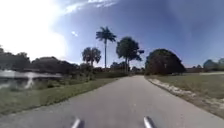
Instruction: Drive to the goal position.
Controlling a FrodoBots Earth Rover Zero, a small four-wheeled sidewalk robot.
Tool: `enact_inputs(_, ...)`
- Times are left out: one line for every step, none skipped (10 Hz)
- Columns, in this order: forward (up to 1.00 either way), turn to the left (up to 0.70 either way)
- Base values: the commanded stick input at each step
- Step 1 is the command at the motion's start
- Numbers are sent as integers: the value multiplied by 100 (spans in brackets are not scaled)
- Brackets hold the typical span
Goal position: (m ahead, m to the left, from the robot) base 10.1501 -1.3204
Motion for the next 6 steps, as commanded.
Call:
enact_inputs(70, 0)
enact_inputs(70, 0)
enact_inputs(70, 0)
enact_inputs(70, 0)
enact_inputs(70, 0)
enact_inputs(70, 0)
